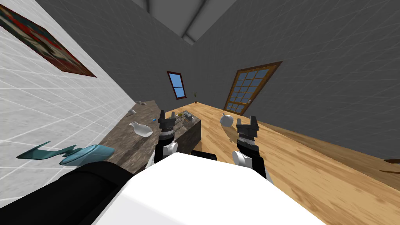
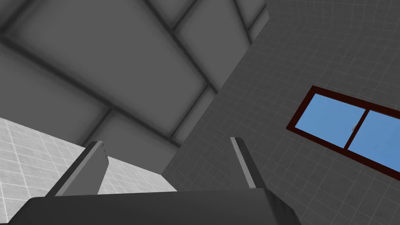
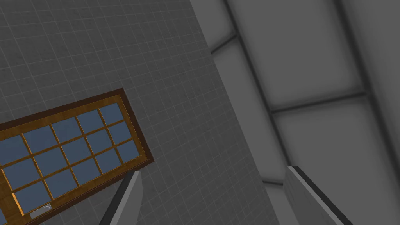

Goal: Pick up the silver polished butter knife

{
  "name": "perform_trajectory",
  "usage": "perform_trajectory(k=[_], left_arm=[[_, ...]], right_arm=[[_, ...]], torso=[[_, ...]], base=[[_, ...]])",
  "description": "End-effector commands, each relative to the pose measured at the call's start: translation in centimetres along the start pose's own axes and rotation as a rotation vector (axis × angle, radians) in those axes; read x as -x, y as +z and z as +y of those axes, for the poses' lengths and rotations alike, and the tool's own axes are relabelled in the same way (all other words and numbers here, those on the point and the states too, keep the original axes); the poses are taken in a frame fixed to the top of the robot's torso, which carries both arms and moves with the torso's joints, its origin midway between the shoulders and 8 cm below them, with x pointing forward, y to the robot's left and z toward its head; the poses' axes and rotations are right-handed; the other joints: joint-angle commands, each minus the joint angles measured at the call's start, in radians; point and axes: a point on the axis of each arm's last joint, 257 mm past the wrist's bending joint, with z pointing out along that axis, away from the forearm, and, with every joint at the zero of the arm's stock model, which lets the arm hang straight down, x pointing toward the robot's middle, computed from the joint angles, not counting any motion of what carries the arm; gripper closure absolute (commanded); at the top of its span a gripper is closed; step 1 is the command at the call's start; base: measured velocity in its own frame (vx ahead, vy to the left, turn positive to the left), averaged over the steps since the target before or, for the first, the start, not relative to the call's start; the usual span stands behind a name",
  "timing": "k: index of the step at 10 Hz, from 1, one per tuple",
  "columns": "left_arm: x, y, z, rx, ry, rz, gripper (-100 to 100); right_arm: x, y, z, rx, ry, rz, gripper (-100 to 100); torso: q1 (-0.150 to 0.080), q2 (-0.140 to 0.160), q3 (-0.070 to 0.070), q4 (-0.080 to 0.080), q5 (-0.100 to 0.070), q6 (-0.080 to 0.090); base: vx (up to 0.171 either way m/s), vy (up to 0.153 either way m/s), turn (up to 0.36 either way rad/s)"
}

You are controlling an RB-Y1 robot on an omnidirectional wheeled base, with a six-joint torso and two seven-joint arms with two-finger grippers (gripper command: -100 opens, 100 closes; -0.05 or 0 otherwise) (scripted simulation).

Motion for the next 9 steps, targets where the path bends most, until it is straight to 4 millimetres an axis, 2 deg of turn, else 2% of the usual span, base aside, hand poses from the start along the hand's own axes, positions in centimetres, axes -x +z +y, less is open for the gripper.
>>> perform_trajectory(k=[1, 3, 6, 7, 9], left_arm=[[0.9, -0.4, 0.9, 0.045, 0.012, 0.007, -100], [2.4, -1.2, 2.1, 0.109, 0.023, -0.002, -100], [6.0, -3.1, 4.5, 0.243, 0.04, -0.04, -100], [6.0, -3.1, 4.5, 0.243, 0.037, -0.042, -100], [8.8, -5.0, 6.1, 0.353, 0.053, -0.076, -100]], right_arm=[[0.0, 0.0, 0.0, 0.0, 0.0, 0.0, 0], [0.0, 0.0, 0.0, 0.0, 0.0, 0.0, 0], [0.0, 0.0, 0.0, 0.0, 0.0, 0.0, 0], [0.0, 0.0, 0.0, 0.0, 0.0, 0.0, 0], [0.0, 0.0, 0.0, 0.0, 0.0, 0.0, 0]], torso=[[0.0, 0.0, 0.0, 0.0, 0.0, 0.0], [-0.001, 0.001, 0.0, 0.0, 0.0, 0.0], [-0.002, 0.001, 0.001, 0.0, -0.001, 0.0], [-0.002, 0.001, 0.001, 0.0, 0.0, 0.0], [-0.001, 0.0, 0.0, 0.0, 0.0, 0.0]], base=[[-0.006, -0.016, -0.089], [-0.011, -0.031, -0.078], [-0.009, -0.038, -0.112], [-0.003, -0.024, -0.034], [-0.001, -0.029, -0.139]])
